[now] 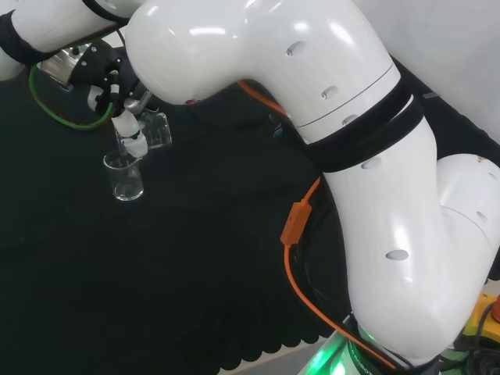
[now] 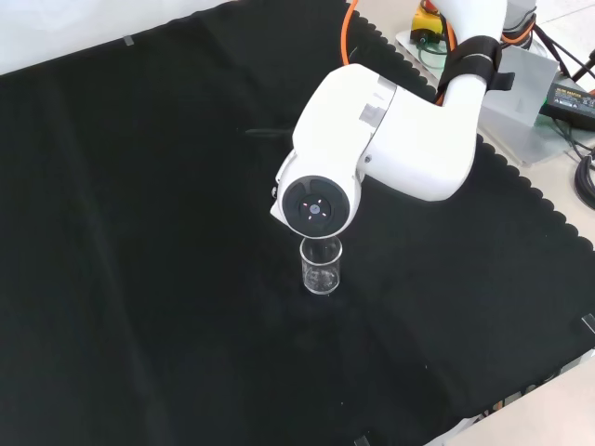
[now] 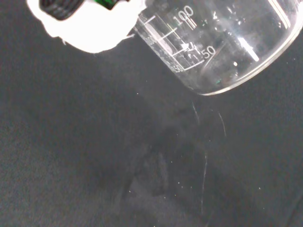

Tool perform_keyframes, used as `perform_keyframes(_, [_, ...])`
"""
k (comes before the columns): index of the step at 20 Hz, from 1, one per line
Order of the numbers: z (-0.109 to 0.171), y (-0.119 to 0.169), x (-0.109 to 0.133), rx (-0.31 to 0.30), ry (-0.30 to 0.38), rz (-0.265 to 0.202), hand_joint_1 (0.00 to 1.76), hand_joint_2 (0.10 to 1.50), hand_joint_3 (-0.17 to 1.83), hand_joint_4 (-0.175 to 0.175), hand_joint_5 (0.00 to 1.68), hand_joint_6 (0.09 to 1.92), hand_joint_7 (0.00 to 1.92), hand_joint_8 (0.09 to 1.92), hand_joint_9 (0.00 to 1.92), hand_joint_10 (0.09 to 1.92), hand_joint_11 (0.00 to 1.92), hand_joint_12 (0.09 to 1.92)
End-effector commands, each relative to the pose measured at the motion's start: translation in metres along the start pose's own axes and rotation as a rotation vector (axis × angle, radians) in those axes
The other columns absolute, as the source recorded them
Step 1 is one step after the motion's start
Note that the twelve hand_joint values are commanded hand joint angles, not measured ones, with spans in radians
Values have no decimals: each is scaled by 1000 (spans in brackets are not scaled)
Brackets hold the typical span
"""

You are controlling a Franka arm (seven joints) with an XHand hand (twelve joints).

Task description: Pour the water from the handheld beaker into the one on the table.

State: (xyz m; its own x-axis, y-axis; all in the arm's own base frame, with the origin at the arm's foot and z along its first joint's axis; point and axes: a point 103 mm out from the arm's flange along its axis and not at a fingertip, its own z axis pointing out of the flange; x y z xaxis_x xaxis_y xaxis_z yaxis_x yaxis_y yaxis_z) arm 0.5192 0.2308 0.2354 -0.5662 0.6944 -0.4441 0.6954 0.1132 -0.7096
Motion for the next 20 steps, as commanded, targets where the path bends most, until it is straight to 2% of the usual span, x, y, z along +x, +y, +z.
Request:
perform_keyframes(1, [-1,0,0,13,-9,7,1159,1146,-175,-112,1068,936,1400,1271,1413,1116,1095,1006])
perform_keyframes(20, [-6,8,5,63,-38,12,1158,1146,-175,-111,1068,936,1399,1272,1416,1115,1096,1005])
